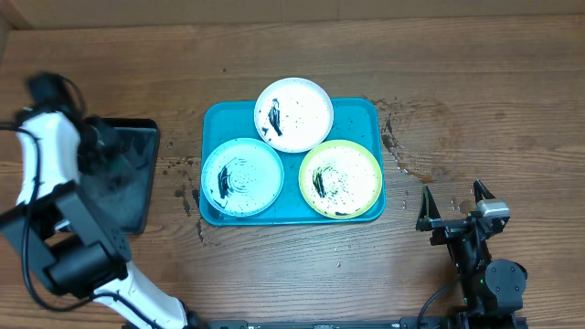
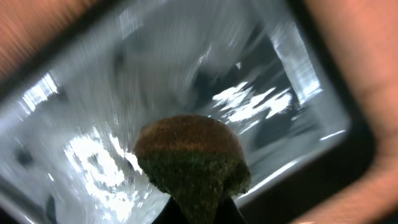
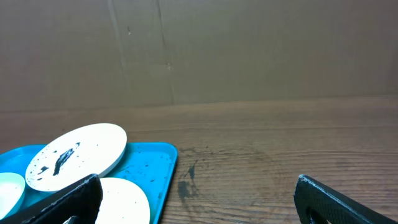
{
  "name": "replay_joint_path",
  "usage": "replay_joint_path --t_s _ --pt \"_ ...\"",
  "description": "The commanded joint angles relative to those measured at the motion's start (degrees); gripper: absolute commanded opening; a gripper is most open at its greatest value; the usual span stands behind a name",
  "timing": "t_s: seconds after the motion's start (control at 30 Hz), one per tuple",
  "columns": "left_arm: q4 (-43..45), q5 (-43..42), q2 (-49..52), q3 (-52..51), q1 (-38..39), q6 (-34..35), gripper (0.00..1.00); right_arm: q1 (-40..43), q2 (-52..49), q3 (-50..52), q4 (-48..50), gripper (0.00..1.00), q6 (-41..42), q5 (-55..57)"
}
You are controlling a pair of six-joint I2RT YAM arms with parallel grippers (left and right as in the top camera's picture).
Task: Clean dirty plates on tray and stack at the side
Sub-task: 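Swish the held sponge around the soapy basin with the left gripper, then carry the sponge with the left gripper onto the light-blue plate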
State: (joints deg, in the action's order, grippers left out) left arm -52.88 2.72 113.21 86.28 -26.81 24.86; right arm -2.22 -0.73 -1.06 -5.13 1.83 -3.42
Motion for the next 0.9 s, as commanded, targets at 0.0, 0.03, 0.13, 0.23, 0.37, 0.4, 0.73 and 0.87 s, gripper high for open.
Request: replay_joint_path --t_s 0.0,0.03,0.13,0.23,0.37,0.4,0.73,0.87 --pt "-0.4 6.8 0.3 0.0 -0.2 -1.1 0.04 0.4 0.5 0.6 0.5 1.0 -0.2 0.6" --pt "-3.3 8.3 -0.6 3.7 -0.5 -1.1 0.04 0.4 0.5 0.6 0.5 1.0 -0.2 0.6" --pt "-8.7 7.8 -1.9 11.1 -0.9 -0.9 0.04 0.4 0.5 0.6 0.5 1.0 -0.2 0.6" --pt "-11.3 5.1 -2.7 15.8 -0.7 -0.4 0.04 0.4 0.5 0.6 0.5 1.0 -0.2 0.6" --pt "-10.0 9.6 -1.7 12.2 0.4 -0.4 0.04 0.4 0.5 0.6 0.5 1.0 -0.2 0.6" --pt "-8.5 9.2 -1.0 9.8 0.5 -0.5 0.04 0.4 0.5 0.6 0.5 1.0 -0.2 0.6" --pt "-10.6 6.5 1.2 8.5 0.2 -1.5 0.04 0.4 0.5 0.6 0.5 1.0 -0.2 0.6" --pt "-19.6 2.3 -0.2 21.4 0.2 -1.5 0.04 0.4 0.5 0.6 0.5 1.0 -0.2 0.6"
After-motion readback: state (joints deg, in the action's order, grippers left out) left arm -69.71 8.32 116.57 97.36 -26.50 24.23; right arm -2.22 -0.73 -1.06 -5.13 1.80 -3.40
